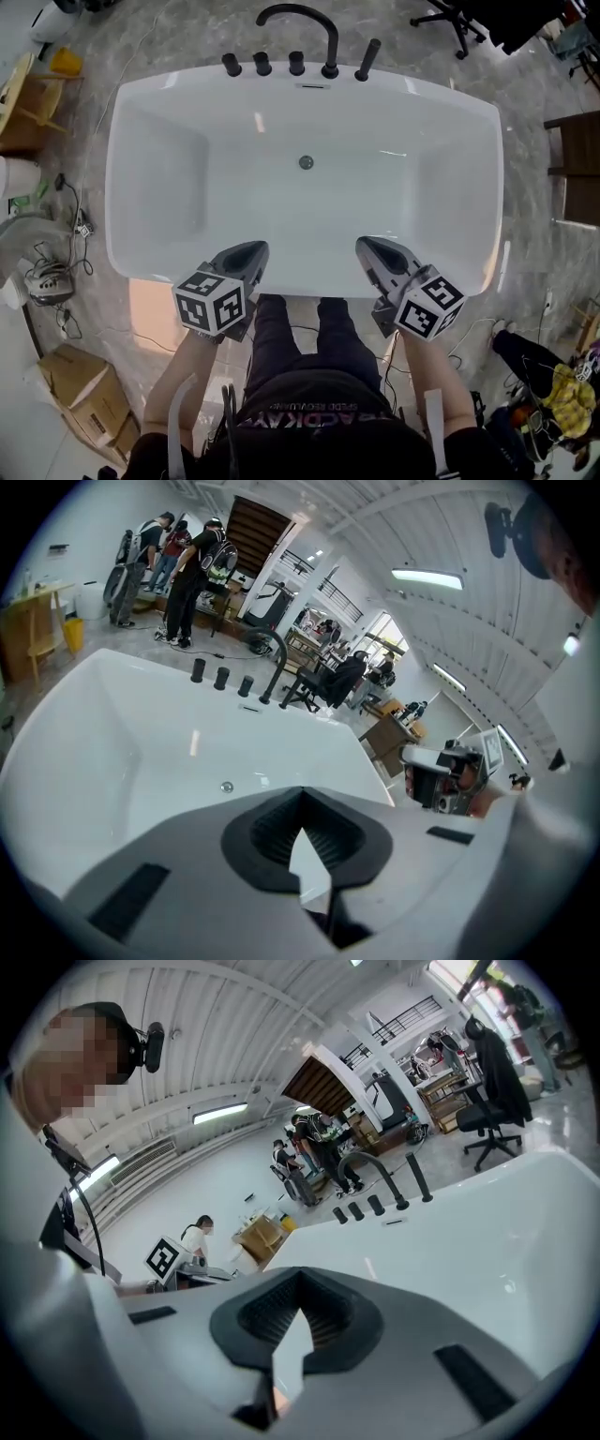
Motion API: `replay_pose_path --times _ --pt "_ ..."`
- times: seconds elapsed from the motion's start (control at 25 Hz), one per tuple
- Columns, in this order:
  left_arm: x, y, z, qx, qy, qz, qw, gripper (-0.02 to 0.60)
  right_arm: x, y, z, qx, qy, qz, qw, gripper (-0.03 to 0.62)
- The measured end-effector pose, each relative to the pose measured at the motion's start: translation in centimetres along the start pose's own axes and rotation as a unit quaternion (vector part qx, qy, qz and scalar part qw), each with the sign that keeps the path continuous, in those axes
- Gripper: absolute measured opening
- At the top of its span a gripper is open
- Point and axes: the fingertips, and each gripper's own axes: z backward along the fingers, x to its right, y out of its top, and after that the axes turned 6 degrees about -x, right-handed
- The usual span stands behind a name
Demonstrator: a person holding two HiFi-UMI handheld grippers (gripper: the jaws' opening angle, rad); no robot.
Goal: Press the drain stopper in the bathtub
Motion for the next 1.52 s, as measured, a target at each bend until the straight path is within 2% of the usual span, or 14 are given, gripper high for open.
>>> replay_pose_path --times 0.28,0.52,0.88,1.24,1.52 --pt "-2.5 -1.6 -0.8 -0.020 0.008 -0.030 0.9993 0.003 0.3 -1.2 -2.6 -0.003 -0.009 0.000 1.000 0.012" --pt "-3.8 -1.1 -2.3 -0.017 0.004 -0.050 0.9986 0.003 1.7 -1.7 -4.9 -0.006 -0.013 0.001 1.000 0.012" --pt "-6.5 -1.6 -4.9 0.005 -0.005 -0.024 0.9997 0.003 5.0 -2.2 -9.5 -0.025 -0.030 0.020 0.999 0.012" --pt "-10.6 -2.3 -8.7 0.031 -0.002 -0.036 0.9989 0.003 9.7 -3.4 -15.1 -0.058 -0.045 0.042 0.996 0.012" --pt "-14.7 -3.2 -11.8 0.065 -0.004 -0.002 0.9979 0.003 14.8 -6.1 -21.2 -0.092 -0.056 0.047 0.993 0.012"
